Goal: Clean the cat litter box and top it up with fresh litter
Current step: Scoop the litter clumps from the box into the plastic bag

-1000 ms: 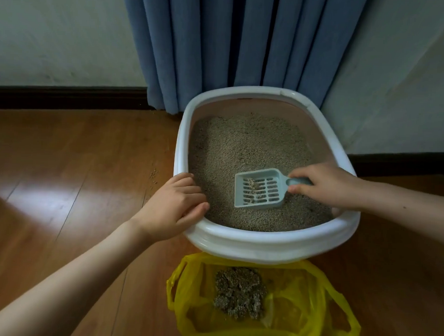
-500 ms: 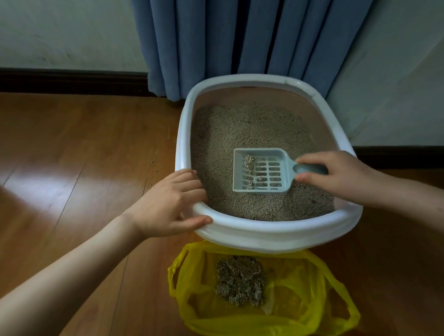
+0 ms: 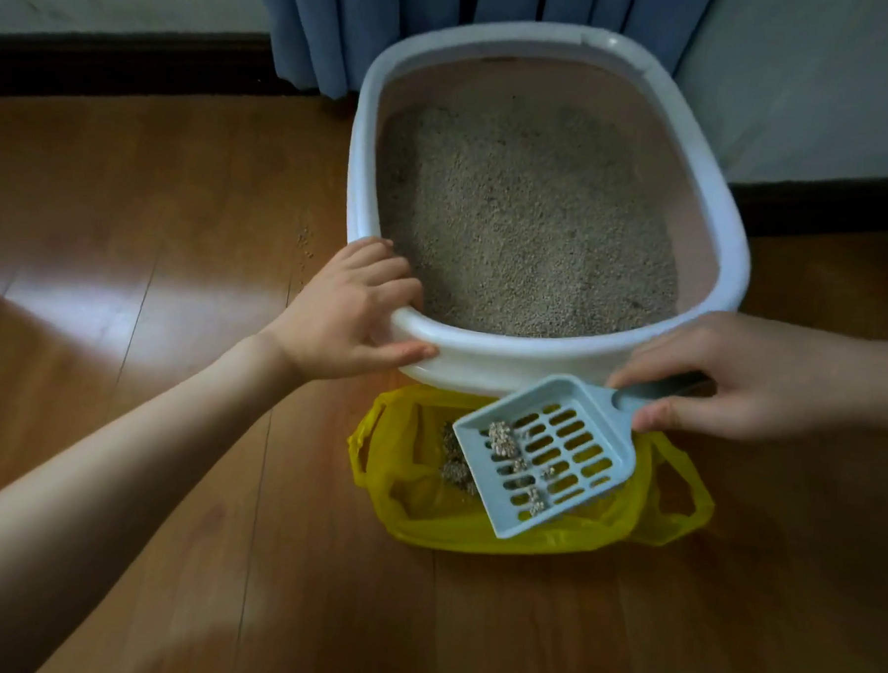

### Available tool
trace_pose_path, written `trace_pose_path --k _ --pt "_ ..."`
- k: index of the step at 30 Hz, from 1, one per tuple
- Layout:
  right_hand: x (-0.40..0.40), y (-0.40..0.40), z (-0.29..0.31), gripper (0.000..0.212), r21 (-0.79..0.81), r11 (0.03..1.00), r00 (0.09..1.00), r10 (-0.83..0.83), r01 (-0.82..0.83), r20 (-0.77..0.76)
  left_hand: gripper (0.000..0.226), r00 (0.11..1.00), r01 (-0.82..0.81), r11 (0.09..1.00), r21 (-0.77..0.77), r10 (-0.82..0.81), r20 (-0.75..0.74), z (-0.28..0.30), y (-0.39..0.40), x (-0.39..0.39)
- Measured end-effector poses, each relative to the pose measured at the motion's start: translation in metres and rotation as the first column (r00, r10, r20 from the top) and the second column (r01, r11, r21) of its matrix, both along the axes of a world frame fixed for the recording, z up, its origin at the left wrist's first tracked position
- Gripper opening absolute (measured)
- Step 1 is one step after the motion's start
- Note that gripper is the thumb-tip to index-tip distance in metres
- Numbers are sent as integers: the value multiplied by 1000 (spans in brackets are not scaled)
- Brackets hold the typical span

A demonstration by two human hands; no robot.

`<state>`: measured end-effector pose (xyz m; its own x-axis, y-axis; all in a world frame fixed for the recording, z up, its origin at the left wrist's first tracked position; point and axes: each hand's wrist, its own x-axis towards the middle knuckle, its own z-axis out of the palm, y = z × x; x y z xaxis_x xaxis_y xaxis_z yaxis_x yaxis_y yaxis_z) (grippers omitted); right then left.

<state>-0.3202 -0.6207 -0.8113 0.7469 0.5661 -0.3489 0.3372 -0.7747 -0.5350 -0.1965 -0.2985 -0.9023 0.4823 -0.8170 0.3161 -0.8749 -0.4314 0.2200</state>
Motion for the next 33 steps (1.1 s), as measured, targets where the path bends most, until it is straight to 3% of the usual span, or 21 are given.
trace_pose_path --k 3,7,9,14,17,21,25,29,33 --pt "-13 -1 -18 61 -88 996 993 11 -21 -115 55 1000 -3 1000 2 2 10 -2 0 0" --pt "-21 0 -40 38 -103 992 950 -102 74 -295 53 1000 -8 1000 -3 8 11 -2 -1 -1" --pt "-24 1 -48 40 -65 987 915 -159 145 -372 54 1000 -10 1000 -4 10 20 -2 -1 -1" --pt "-30 -3 -66 70 40 913 693 -279 406 -665 56 1000 -16 1000 -2 16 23 -3 -2 -1" --pt "-30 -6 -71 76 41 903 657 -279 427 -701 56 1000 -21 1000 4 21 21 -2 -2 -1" --pt "-27 -7 -72 58 -40 910 649 -325 413 -688 56 999 -21 1000 2 21 25 -2 -2 -2" --pt "-22 -10 -68 53 -84 891 558 -350 445 -753 55 1000 -21 1000 4 21 22 -1 -2 -2" --pt "-18 -12 -60 68 6 926 703 -282 377 -653 54 1000 -16 1000 8 16 25 -3 -1 -2" --pt "8 -15 -18 61 132 937 747 -167 323 -643 51 1000 -6 1000 11 6 16 -2 0 -2"
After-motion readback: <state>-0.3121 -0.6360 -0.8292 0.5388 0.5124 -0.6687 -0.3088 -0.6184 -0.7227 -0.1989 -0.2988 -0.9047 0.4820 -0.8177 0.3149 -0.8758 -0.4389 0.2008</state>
